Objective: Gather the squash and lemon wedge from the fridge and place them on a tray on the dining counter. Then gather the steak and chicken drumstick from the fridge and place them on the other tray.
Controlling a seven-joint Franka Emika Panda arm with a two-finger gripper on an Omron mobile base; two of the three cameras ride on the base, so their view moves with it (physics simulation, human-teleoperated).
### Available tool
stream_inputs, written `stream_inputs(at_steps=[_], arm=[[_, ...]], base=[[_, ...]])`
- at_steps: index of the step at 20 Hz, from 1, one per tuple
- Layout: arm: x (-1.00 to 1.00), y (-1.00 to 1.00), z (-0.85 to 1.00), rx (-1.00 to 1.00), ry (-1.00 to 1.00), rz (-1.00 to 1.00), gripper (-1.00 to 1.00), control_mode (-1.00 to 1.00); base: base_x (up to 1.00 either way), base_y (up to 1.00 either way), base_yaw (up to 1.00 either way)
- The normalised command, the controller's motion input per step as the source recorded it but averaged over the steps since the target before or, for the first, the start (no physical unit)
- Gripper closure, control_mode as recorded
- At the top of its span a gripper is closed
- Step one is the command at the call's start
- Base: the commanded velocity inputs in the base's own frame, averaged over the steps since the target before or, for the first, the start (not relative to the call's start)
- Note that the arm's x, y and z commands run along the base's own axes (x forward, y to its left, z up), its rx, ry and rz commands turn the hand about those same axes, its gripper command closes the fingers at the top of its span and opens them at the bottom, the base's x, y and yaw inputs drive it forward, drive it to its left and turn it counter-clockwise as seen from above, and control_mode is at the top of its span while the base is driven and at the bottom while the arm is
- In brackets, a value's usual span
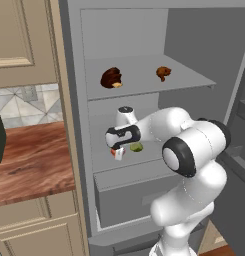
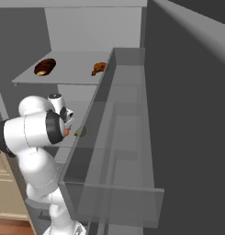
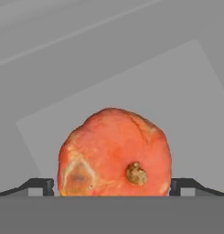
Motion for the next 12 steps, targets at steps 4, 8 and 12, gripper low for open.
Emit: stream_inputs(at_steps=[4, 8, 12], arm=[[0.13, 0.1, -0.14, 0.0, 0.0, 0.01, -1.0, -1.0], [0.08, 0.09, -0.17, 0.0, 0.0, 0.02, -1.0, -1.0], [0.03, 0.07, -0.23, 0.0, 0.01, 0.01, 1.0, -1.0]], base=[[0.0, 0.0, 0.0], [0.0, 0.0, 0.0], [0.0, 0.0, 0.0]])
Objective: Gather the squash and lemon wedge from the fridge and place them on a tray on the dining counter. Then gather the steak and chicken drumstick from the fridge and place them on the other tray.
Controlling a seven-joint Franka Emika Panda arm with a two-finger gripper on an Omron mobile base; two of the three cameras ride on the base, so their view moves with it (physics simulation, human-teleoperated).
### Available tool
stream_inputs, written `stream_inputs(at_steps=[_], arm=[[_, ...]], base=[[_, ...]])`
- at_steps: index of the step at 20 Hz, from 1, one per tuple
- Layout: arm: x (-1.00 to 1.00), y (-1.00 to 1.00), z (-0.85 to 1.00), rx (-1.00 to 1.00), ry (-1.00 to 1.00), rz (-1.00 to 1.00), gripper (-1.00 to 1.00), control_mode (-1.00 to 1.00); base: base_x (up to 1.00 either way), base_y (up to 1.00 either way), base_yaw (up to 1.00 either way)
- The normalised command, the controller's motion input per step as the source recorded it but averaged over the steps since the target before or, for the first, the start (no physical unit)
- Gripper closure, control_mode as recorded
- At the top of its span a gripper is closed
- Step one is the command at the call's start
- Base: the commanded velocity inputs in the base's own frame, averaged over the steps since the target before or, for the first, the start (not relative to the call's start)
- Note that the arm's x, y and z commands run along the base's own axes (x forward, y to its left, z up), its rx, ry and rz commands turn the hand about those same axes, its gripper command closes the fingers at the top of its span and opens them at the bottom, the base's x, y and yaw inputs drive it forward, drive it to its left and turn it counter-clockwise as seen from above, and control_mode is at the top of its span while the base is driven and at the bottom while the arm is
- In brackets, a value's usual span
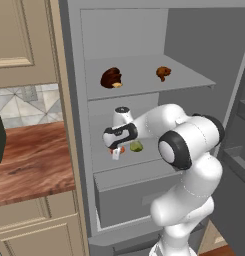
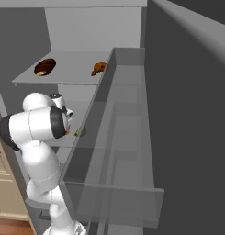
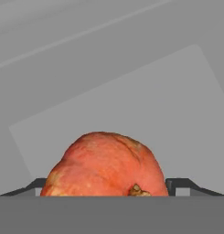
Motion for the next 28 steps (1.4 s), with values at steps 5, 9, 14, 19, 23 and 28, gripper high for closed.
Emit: stream_inputs(at_steps=[5, 9, 14, 19, 23, 28], arm=[[0.0, 0.0, -0.1, 0.0, 0.0, 0.02, 1.0, -1.0], [-0.13, 0.0, -0.01, 0.0, -0.01, 0.0, 1.0, -1.0], [-0.68, -0.08, 0.02, 0.01, -0.04, 0.0, 1.0, -1.0], [-0.85, -0.08, 0.24, 0.04, -0.01, -0.03, 1.0, -1.0], [-0.71, -0.04, 0.56, 0.1, 0.0, -0.01, 1.0, -1.0], [-0.77, -0.01, 0.65, 0.1, 0.0, -0.01, 1.0, -1.0]], base=[[0.0, 0.0, 0.0], [0.0, 0.0, 0.0], [0.0, 0.0, 0.0], [0.0, 0.0, 0.0], [0.0, 0.0, 0.0], [0.0, 0.0, 0.0]])
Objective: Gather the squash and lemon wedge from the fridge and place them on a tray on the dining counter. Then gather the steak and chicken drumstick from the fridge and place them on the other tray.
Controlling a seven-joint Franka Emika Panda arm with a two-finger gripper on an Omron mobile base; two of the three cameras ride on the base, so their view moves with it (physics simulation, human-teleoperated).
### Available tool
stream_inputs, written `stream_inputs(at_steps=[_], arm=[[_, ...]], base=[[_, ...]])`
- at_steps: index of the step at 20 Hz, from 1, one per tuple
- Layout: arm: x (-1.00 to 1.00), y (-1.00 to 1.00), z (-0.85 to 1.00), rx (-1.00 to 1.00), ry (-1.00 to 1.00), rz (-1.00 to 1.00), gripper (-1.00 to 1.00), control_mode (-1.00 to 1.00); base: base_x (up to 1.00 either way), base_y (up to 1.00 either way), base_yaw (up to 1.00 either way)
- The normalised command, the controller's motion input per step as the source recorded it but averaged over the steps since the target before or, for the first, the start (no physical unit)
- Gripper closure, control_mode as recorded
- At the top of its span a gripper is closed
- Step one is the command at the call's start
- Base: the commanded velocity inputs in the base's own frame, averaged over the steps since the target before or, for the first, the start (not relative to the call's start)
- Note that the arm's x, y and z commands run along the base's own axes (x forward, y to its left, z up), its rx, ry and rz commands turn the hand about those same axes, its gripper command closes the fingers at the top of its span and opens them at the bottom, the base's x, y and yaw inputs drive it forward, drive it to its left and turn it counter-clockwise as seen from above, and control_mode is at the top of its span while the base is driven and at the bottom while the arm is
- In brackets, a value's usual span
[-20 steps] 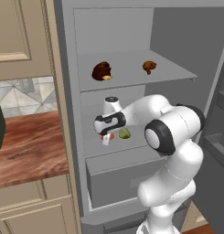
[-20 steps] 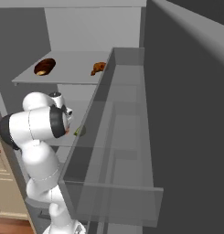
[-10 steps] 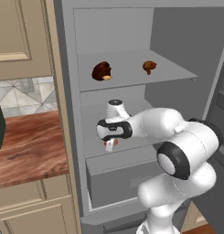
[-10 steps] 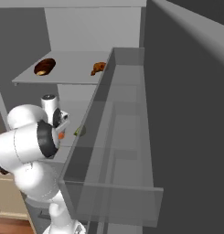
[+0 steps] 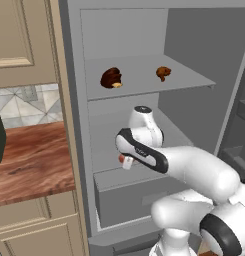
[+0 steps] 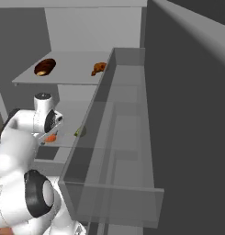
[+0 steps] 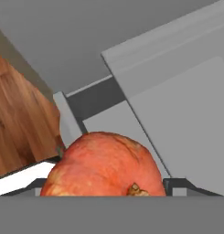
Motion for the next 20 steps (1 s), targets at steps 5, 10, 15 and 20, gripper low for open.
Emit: stream_inputs(at_steps=[5, 10, 15, 20], arm=[[-0.82, -0.04, 0.76, 0.06, -0.01, -0.04, 1.0, -1.0], [-0.83, -0.01, 0.86, 0.03, 0.0, -0.06, 1.0, -1.0], [-0.89, -0.03, 0.74, 0.01, 0.02, -0.12, 1.0, -1.0], [-0.89, -0.15, 0.79, 0.0, 0.07, -0.14, 1.0, -1.0]], base=[[0.0, 0.0, 0.0], [0.0, 0.0, 0.0], [0.0, 0.0, 0.0], [0.0, 0.0, 0.0]])
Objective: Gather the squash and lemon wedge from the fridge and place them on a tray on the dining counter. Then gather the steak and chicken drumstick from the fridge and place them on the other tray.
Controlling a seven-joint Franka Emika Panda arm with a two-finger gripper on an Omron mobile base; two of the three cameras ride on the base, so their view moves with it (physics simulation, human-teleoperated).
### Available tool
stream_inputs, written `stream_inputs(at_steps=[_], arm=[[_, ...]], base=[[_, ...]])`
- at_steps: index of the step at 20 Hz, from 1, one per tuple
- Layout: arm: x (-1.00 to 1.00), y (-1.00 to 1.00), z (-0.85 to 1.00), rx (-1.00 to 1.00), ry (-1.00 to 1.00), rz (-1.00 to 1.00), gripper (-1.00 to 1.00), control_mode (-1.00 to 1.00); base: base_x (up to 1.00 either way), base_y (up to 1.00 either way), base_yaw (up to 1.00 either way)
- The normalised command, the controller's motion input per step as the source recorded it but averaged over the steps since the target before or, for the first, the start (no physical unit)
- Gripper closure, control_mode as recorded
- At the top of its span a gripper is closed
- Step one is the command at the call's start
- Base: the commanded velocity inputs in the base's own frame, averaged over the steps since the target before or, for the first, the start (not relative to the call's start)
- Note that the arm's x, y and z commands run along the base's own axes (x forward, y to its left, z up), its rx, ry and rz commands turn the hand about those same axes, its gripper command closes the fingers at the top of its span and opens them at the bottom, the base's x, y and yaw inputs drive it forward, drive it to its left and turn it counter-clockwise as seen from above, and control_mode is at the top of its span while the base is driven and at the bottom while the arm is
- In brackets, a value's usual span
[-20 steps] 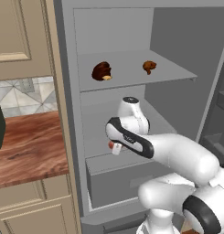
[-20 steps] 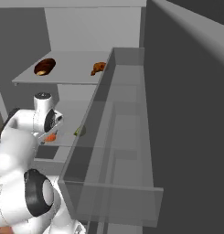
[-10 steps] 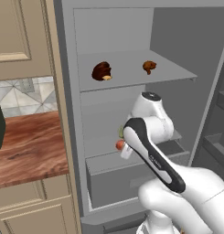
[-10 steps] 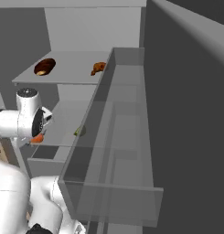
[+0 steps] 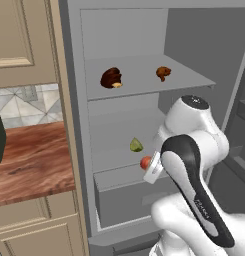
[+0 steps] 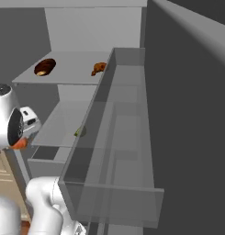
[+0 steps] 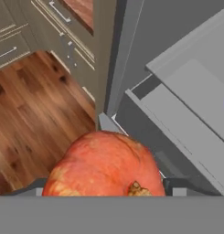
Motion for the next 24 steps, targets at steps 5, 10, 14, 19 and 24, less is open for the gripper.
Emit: stream_inputs(at_steps=[5, 10, 14, 19, 24], arm=[[-0.74, -0.27, 0.88, 0.0, 0.11, -0.15, 1.0, -1.0], [-0.71, -0.25, 0.6, 0.0, 0.09, -0.17, 1.0, -1.0], [-0.35, -0.08, 0.05, 0.0, 0.02, -0.1, 1.0, -1.0], [0.0, 0.0, 0.0, 0.0, 0.0, 0.0, 1.0, -1.0], [-0.14, 0.0, -0.07, 0.0, 0.0, 0.0, 1.0, 1.0]], base=[[0.0, 0.0, 0.0], [0.0, 0.0, 0.0], [0.0, 0.0, 0.0], [0.0, 0.0, 0.0], [-0.13, 0.02, 0.0]])
